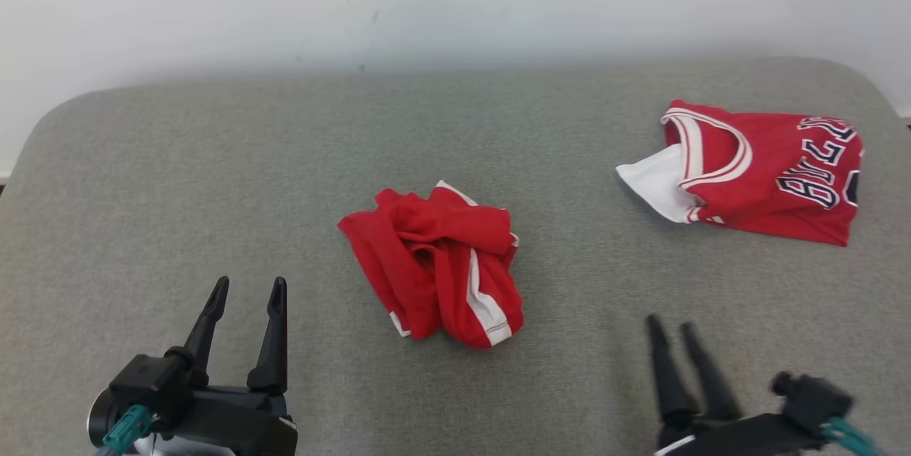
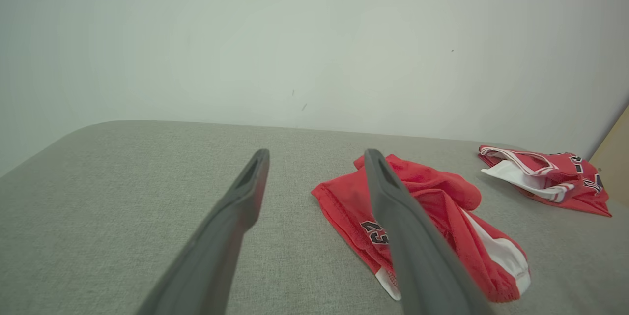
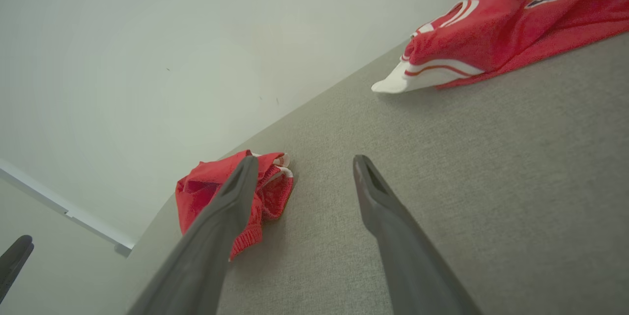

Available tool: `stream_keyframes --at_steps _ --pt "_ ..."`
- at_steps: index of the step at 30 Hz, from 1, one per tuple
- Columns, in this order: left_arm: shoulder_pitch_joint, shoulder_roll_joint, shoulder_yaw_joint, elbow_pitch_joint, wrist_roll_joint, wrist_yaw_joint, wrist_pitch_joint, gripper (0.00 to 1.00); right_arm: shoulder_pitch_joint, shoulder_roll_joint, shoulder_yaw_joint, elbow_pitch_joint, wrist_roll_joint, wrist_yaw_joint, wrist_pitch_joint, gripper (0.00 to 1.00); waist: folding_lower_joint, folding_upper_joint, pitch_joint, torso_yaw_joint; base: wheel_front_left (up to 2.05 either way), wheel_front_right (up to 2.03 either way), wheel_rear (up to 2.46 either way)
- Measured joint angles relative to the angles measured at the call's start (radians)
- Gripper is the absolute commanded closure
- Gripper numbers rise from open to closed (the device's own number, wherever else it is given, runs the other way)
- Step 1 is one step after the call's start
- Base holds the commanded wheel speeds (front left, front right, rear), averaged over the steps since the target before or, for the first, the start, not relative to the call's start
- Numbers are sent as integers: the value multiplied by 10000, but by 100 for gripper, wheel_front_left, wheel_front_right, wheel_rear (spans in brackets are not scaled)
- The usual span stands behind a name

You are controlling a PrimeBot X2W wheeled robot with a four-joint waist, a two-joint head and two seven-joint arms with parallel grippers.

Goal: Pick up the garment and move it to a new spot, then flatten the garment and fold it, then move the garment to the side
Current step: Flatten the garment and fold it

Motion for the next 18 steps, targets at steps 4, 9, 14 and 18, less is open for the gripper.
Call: stream_keyframes --at_steps 4,9,14,18 --pt "-53 -6 -2 -23 203 -84 0 0 -274 483 662 780 869 44 731 0 1 0 124 288 0 0 0" --pt "-237 -27 2 -36 268 -176 0 0 -819 522 1296 1461 2025 67 1599 0 0 0 265 690 0 0 0" --pt "-270 -27 36 -59 307 -261 0 0 -1453 531 1722 1735 3313 67 2366 0 0 0 410 1068 0 0 0" --pt "-342 -29 81 -77 362 -336 0 0 -1650 543 1927 1916 4257 69 2861 0 0 0 551 1301 0 0 0"
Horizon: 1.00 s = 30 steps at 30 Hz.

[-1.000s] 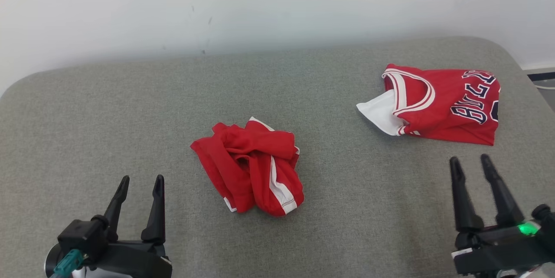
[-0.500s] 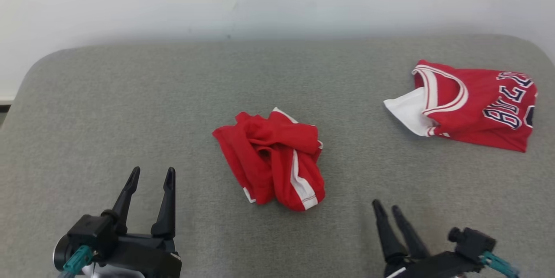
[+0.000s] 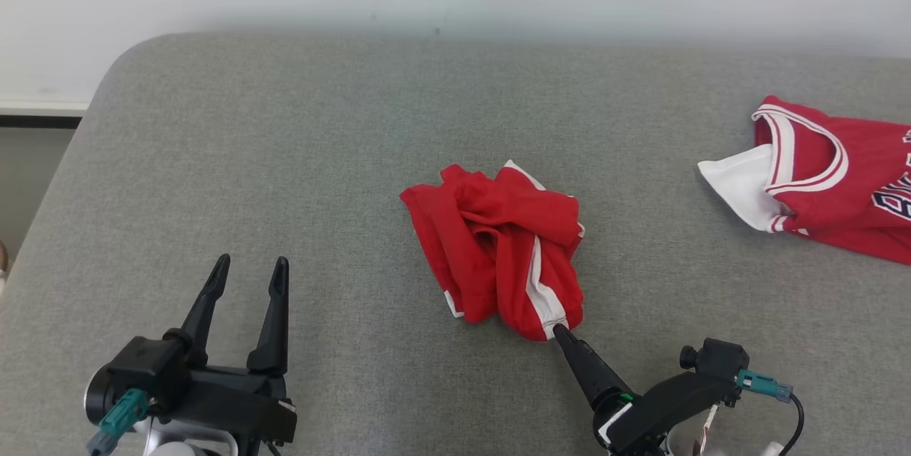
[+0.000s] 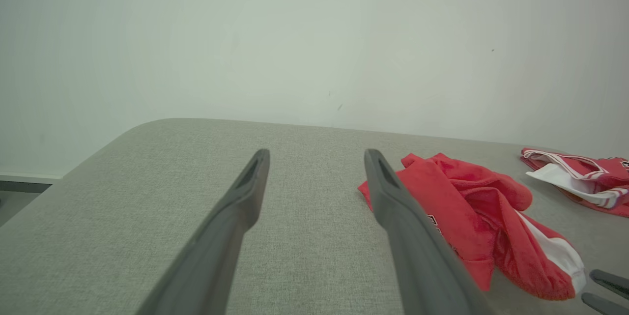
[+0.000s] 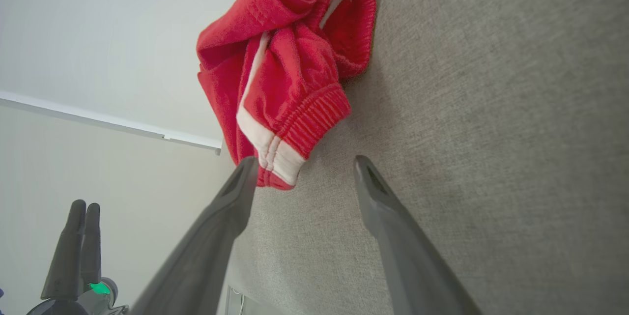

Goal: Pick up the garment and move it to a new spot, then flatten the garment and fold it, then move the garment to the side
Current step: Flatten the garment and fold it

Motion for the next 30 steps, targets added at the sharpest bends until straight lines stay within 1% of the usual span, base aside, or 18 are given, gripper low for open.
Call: stream_keyframes --at_steps 6,10,11,13,14,15,24,27,30 --pt "-40 2 196 -2 13 -12 0 0 -512 -2 171 397 911 0 349 0 0 1 211 232 0 0 0" --pt "-40 -4 228 0 77 -15 0 0 -773 -4 449 397 1453 0 506 0 0 1 243 265 0 0 0" --pt "-40 -10 230 0 100 -19 0 0 -793 -4 539 347 1588 0 497 15 0 0 243 269 0 0 0" --pt "-40 -29 240 10 100 -90 0 0 -807 -4 663 263 1848 0 441 62 0 1 239 274 0 0 0" --pt "-40 -40 244 19 102 -90 0 0 -807 -4 690 244 1908 0 389 75 0 0 236 274 0 0 0" --pt "-40 -54 251 31 102 -90 0 0 -812 -4 711 238 1954 0 330 100 0 1 227 271 0 0 0" --pt "49 -105 389 84 157 -92 0 0 -825 -79 330 36 1885 0 -424 100 0 0 54 21 0 0 0" --pt "131 -148 416 90 174 -98 0 0 -974 -456 148 -13 1586 0 -767 100 0 1 -11 -104 0 0 0" --pt "147 -213 337 169 178 -186 0 0 -1570 -884 25 -96 1154 0 -1057 100 0 1 -98 -225 0 0 0"
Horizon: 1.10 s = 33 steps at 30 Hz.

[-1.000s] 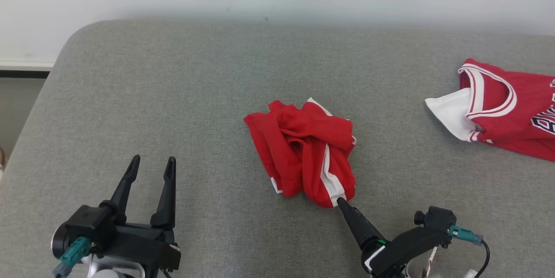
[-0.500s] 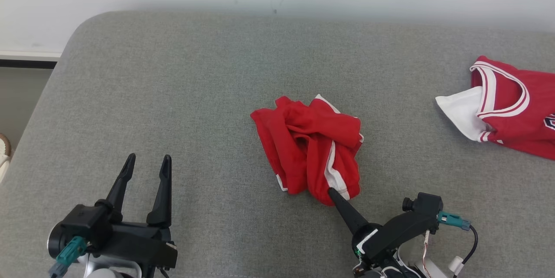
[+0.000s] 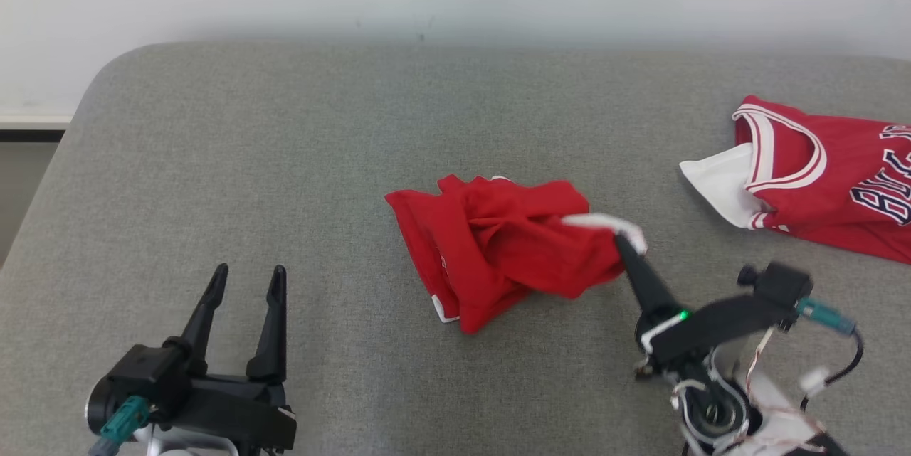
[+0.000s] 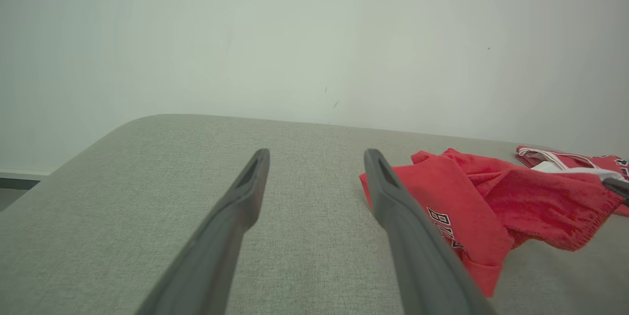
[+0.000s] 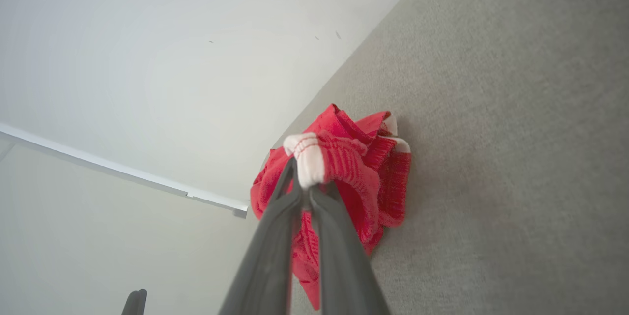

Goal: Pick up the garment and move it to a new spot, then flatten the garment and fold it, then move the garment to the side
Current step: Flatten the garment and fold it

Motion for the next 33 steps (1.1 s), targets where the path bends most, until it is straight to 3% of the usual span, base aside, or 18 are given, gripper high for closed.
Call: stream_keyframes --at_steps 6,12,17,24,33 --pt "-16 -270 -280 169 94 -94 0 0 -1183 -48 31 -301 -489 0 -426 100 -1 0 -193 -100 0 0 0" --pt "-37 -514 -514 245 267 -267 0 0 -1666 -38 591 -1375 -566 0 -554 100 -1 -1 -255 50 0 0 0" --pt "-27 -637 -640 238 261 -430 0 0 -779 -637 1089 -1522 -750 2 -543 100 -3 -1 -210 125 0 0 0" --pt "-121 -585 -727 221 272 -621 0 0 1170 -1444 1208 -1220 -742 0 -802 100 -3 0 -124 -278 0 0 0" --pt "-1887 -688 -1475 692 437 -976 217 0 1639 -1743 943 -911 -773 2 -1444 100 -2 0 -8 -1247 0 0 0"
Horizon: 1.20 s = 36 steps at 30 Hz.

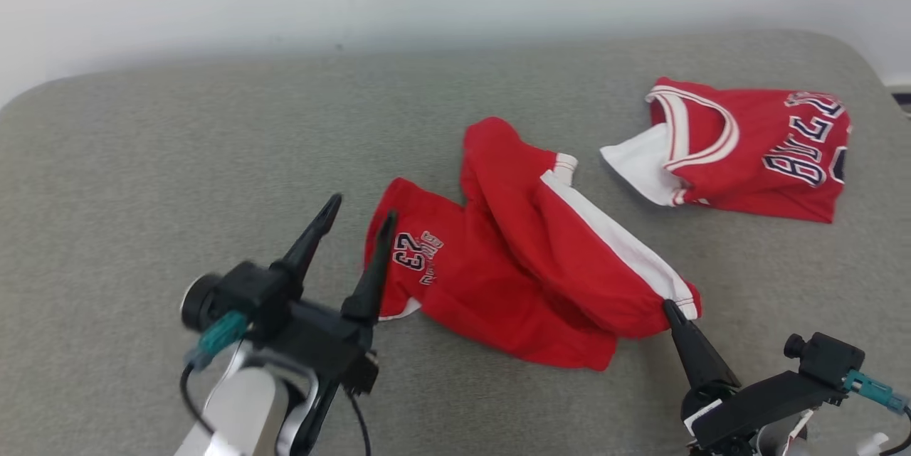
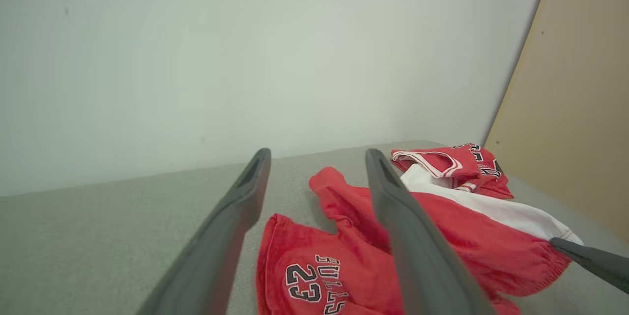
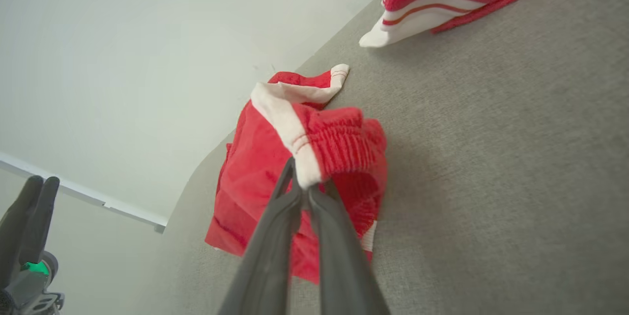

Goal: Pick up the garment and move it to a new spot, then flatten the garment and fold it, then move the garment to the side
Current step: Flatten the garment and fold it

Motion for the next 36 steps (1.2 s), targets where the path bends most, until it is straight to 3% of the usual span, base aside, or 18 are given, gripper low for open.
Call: stream_keyframes --at_steps 9,21,36 --pt "-2539 -518 -798 2209 -8 -174 1298 0 -23 -54 -4 104 -238 0 -226 100 0 0 294 -1212 0 0 0" --pt "-5302 -673 -1145 5133 -142 -247 3327 0 -1210 959 1112 245 -725 0 -251 100 3 0 1222 -2807 0 0 0" --pt "-7223 -497 -1001 7476 -148 -259 3960 0 -2293 1586 1482 410 -926 0 -512 100 3 1 2682 -4353 0 0 0"
